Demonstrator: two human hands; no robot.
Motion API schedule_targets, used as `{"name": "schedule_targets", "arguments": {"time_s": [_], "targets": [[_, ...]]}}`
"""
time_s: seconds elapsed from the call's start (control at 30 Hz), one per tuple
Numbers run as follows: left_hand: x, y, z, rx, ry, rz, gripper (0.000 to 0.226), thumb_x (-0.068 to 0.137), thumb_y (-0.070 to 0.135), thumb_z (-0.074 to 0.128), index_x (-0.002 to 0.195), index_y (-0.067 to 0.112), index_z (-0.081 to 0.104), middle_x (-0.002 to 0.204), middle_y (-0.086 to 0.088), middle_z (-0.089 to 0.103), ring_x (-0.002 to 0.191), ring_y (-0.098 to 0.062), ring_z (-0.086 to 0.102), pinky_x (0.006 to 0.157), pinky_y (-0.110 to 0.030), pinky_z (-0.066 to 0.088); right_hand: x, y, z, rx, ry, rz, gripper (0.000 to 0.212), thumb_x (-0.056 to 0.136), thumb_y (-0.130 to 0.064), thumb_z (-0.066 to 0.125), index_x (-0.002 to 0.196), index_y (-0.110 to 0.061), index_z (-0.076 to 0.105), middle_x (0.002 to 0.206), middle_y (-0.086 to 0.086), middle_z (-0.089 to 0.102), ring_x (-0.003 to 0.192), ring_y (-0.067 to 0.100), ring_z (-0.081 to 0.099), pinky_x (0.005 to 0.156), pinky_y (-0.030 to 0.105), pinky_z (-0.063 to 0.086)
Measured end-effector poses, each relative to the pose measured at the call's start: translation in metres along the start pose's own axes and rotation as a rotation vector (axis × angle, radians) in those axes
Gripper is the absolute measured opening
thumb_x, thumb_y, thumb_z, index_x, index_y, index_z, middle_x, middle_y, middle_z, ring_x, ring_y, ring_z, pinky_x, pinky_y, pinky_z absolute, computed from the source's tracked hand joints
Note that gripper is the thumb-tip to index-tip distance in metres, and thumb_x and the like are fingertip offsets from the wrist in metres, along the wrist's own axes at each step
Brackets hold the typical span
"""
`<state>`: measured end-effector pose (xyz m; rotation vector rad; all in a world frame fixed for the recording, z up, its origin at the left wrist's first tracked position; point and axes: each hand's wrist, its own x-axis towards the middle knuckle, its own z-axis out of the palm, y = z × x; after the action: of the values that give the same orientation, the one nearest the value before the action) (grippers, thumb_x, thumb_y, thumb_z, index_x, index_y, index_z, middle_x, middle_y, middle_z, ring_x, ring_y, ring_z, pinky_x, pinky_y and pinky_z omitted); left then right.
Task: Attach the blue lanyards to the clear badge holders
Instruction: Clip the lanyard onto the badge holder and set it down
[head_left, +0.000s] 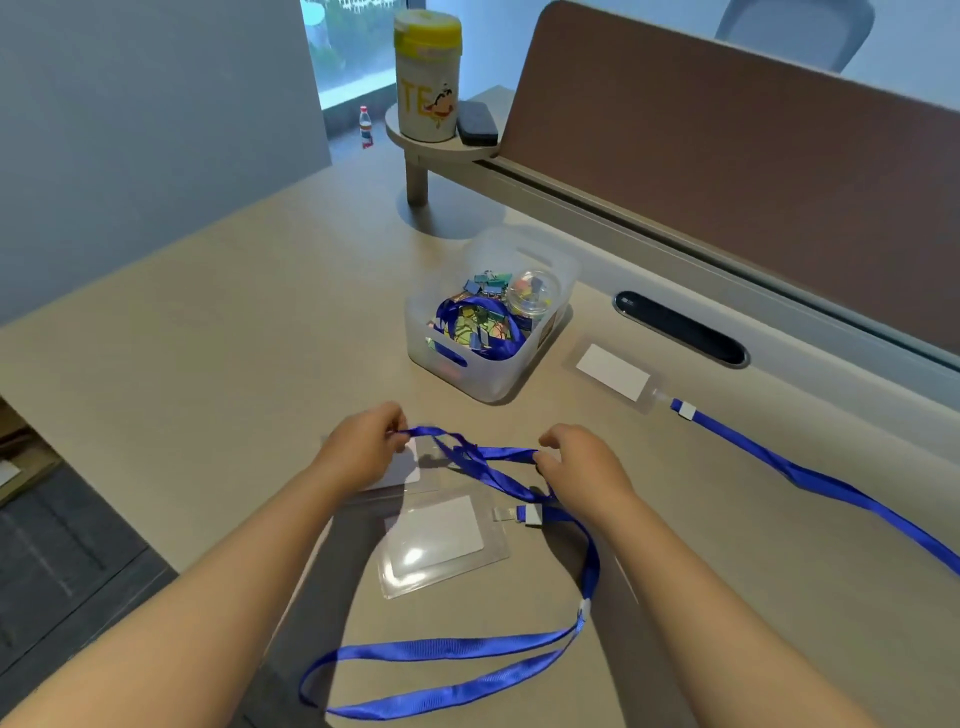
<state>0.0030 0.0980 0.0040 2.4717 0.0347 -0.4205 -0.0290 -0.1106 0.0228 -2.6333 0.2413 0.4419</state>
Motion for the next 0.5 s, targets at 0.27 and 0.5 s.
{"name": "schedule_targets", "arguments": {"time_s": [0.27,0.5], "targets": [[-0.012,0.073,-0.042,-0.507,-0.303,0.052,0.024,0.090,0.005,0.045,0.070,0.014,0.054,0.068,-0.003,0.057,0.052,-0.011,0.037,0.049,-0.017,0.034,-0.004,-0.038,-0.024,0.386,-0.112,-0.175,0.054,0.085,-0.017,0.061,0.135,-0.020,0.042,0.139,0.003,0.048,0.126,0.020,0.045,0.090,0.028,0.044],[-0.005,0.057,-0.032,-0.495,-0.293,-0.008,0.026,0.089,0.008,0.051,0.114,0.005,0.054,0.109,-0.014,0.056,0.086,-0.017,0.055,0.078,-0.026,0.048,0.000,-0.039,-0.022,0.310,0.023,-0.118,0.016,0.092,-0.011,0.044,0.091,-0.010,0.060,0.096,0.014,0.065,0.090,0.027,0.059,0.076,0.036,0.046]]}}
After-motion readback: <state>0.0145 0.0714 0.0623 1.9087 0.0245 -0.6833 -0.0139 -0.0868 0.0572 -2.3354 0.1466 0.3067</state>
